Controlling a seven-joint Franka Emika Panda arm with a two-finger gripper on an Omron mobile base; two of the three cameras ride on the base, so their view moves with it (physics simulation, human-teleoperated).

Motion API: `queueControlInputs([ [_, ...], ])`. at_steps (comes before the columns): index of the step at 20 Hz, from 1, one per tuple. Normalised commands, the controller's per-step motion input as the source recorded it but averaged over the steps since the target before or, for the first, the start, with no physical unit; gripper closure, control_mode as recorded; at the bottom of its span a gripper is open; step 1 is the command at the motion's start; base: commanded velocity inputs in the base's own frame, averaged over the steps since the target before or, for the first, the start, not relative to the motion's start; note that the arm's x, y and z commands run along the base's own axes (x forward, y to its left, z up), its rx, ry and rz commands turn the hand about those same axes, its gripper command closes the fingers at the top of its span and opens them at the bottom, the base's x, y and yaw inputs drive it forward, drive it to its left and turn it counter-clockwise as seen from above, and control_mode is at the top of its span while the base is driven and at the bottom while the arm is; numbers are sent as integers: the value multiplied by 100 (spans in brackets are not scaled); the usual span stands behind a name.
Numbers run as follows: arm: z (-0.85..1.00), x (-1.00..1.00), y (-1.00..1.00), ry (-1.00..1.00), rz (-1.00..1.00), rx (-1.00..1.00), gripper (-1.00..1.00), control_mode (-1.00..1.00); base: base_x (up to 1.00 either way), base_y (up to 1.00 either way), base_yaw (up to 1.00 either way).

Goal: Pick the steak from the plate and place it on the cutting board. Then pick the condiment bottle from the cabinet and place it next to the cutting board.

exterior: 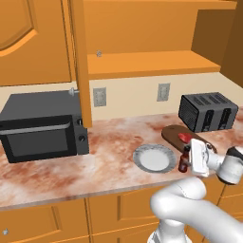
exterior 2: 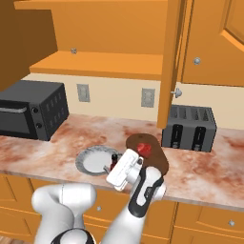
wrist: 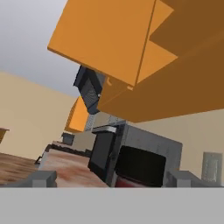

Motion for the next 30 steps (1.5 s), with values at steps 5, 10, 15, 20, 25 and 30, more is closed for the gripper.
queueControlInputs([
  [5, 5, 0, 24, 4, 0, -7, -100, -100, 0, 0, 0],
  [10, 21, -5, 0, 6, 0, -5, -100, -100, 0, 0, 0],
  [15, 25, -14, -32, 1, 0, -5, -100, -100, 0, 0, 0],
  [20, 21, -16, -39, 0, 0, -3, -100, -100, 0, 0, 0],
  [25, 31, -20, -36, 0, 0, -2, -100, -100, 0, 0, 0],
  [30, 30, -35, -39, -2, -3, -5, -100, -100, 0, 0, 0],
])
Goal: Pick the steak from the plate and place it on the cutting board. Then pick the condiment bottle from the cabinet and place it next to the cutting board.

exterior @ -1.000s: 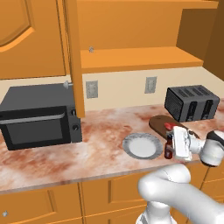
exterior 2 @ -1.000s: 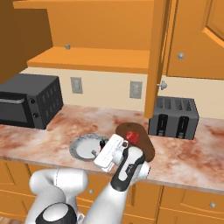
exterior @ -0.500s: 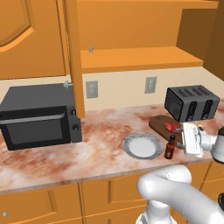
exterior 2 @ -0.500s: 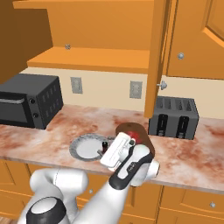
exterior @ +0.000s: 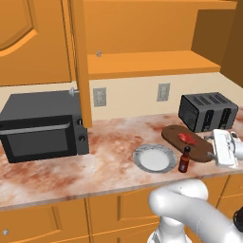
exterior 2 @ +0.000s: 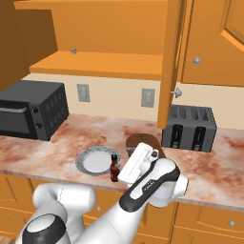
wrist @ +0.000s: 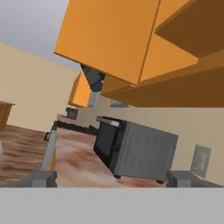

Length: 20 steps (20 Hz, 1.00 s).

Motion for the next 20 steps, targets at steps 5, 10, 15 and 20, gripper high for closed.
queueControlInputs([
  [5, 23, -54, -42, -16, -8, -12, -100, -100, 0, 0, 0],
  [10, 8, -77, -35, -35, -11, -18, -100, -100, 0, 0, 0],
  [15, 34, -70, -7, -40, -12, -32, -100, -100, 0, 0, 0],
  [20, 49, -60, 0, -47, -12, -41, -100, -100, 0, 0, 0],
])
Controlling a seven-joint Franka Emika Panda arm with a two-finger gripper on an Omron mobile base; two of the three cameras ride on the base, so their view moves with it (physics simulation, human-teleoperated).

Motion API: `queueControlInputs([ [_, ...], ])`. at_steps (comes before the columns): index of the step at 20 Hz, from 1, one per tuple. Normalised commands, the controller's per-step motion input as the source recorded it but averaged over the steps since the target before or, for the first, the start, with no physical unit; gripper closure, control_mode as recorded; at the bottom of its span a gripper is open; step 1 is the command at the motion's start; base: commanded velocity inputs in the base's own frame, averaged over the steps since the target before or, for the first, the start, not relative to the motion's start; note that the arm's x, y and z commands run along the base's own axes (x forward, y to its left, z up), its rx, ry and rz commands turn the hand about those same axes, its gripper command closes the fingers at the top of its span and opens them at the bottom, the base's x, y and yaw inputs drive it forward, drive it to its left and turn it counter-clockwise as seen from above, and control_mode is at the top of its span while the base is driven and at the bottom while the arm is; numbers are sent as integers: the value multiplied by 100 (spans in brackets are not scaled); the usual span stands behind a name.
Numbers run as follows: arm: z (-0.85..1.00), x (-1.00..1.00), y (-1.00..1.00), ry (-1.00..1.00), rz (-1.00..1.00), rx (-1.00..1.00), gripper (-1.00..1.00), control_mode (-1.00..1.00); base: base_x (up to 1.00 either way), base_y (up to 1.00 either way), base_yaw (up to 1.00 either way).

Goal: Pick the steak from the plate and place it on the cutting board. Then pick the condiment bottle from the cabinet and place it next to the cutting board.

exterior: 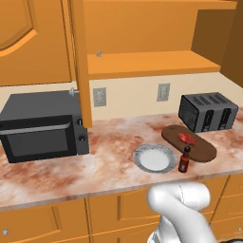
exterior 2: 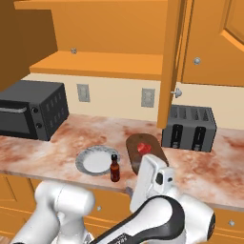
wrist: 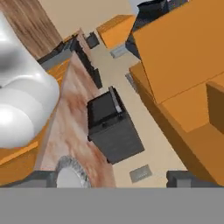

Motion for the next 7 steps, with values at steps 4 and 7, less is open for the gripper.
queueControlInputs([
  [4, 51, -50, 1, -49, -11, -43, -100, -100, 0, 0, 0],
  [7, 38, -51, 4, -55, -13, -42, -100, -100, 0, 0, 0],
])
